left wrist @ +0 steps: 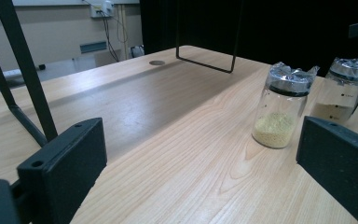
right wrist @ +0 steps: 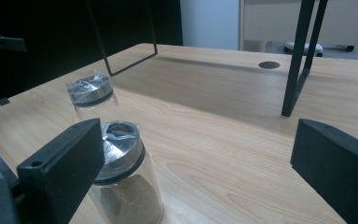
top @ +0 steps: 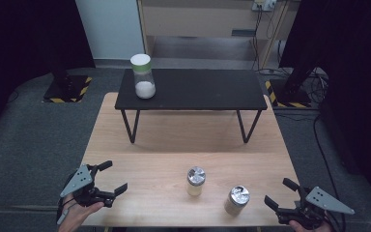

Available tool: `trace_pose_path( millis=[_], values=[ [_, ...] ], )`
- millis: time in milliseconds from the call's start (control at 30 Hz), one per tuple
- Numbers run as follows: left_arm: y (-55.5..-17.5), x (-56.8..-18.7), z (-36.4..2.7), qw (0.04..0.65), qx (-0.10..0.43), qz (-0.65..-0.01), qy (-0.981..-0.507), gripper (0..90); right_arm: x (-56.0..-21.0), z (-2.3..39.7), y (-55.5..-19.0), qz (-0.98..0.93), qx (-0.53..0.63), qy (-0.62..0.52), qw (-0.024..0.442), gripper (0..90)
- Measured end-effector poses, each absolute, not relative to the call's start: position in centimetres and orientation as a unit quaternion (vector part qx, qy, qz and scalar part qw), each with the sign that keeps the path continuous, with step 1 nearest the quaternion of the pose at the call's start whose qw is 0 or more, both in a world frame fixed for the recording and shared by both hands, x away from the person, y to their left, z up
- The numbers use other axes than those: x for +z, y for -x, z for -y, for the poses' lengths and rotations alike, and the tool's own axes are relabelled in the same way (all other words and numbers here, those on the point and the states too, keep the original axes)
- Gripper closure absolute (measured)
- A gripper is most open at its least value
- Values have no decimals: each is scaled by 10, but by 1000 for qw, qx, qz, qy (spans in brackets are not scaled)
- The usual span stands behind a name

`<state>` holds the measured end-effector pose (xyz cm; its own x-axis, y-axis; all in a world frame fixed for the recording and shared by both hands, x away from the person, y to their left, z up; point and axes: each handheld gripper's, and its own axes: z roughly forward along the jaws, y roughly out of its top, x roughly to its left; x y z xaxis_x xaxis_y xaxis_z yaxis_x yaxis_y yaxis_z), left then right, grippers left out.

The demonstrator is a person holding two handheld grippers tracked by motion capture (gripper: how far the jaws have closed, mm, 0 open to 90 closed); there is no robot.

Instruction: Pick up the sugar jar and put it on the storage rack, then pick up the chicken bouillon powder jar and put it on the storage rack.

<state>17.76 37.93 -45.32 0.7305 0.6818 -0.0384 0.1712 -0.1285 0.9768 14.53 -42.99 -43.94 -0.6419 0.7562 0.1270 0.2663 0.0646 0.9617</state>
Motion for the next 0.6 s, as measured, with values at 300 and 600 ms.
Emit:
trace_pose_path(
  millis=[300, 600],
  values=[
    [-177, -456, -383, 600, 212, -301, -710, 0, -440, 430, -146, -697, 578, -368, 211, 34],
    [-178, -456, -382, 597, 212, -303, -712, 0, -439, 430, -147, -697, 582, -362, 211, 35]
  ],
)
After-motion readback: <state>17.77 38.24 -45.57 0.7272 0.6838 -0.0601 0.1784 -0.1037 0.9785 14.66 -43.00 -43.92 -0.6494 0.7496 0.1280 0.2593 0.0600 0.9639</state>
